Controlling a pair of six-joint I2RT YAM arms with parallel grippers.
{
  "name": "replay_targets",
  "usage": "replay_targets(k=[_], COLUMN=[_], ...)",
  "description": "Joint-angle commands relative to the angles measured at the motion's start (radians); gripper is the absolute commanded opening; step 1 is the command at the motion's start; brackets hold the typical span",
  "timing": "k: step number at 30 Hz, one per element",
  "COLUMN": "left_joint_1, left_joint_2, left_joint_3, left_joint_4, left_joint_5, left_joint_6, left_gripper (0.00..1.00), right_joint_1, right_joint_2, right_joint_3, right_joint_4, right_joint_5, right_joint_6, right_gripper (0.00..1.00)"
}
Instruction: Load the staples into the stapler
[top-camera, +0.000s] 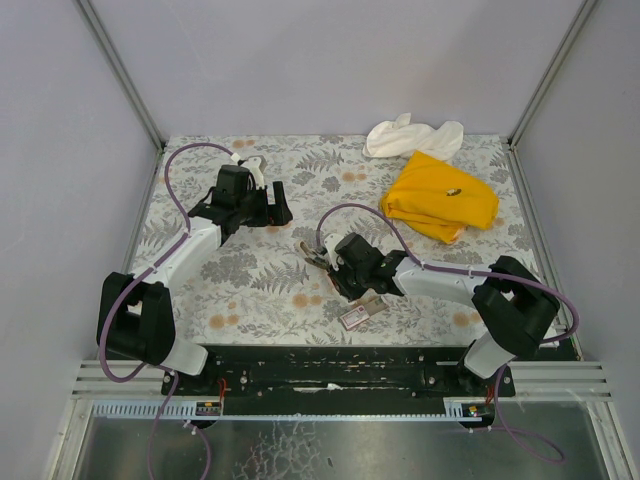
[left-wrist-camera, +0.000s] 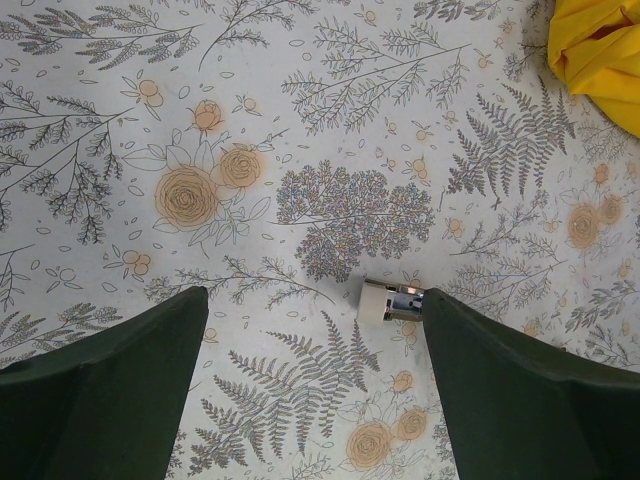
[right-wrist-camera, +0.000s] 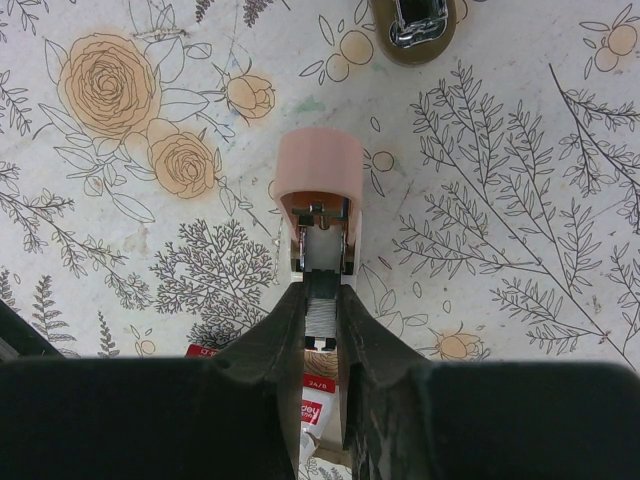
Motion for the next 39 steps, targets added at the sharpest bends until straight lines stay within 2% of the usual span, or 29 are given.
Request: replay_targets(k=[1,7,16,25,31,39], left_joint_1=[0.004,0.003,0.003,0.003,0.003,0.003], left_joint_2=[-0.022,-0.025,-0.022,-0.022,-0.02,-0.022], left_joint_3=[-0.001,-0.004,-0.004,-0.004,-0.003,-0.003], left_joint_4=[0.014,0.014,0.014,0.014,0.014,0.014], left_joint_5=[0.013,0.013,0.015,0.012,0.012,0.013], left_joint_6=[0.006,0.006,0.007,0.008,0.008,0.008], left_gripper=[0.87,0.87,0.87,0.87,0.87,0.87], right_joint_1=[0.01,0.009,0.01,0.011,0.01,0.009], right_joint_2=[0.004,0.007,-0.02,-0.07,-0.096,-0.042], right_joint_3=[0.007,0.009,0.009,0.013,0.021,0.053], right_joint_4=[-0.001,-0.006,-0.006,-0.003,-0.03,-0.085], right_joint_5=[0.003,0.005,0.005,-0.007,0.052,0.131], right_joint_6=[-0.007,-0.009,0.006,0.04,0.109,0.156], right_gripper=[0.07,0.08,0.28,0.4,0.4,0.39])
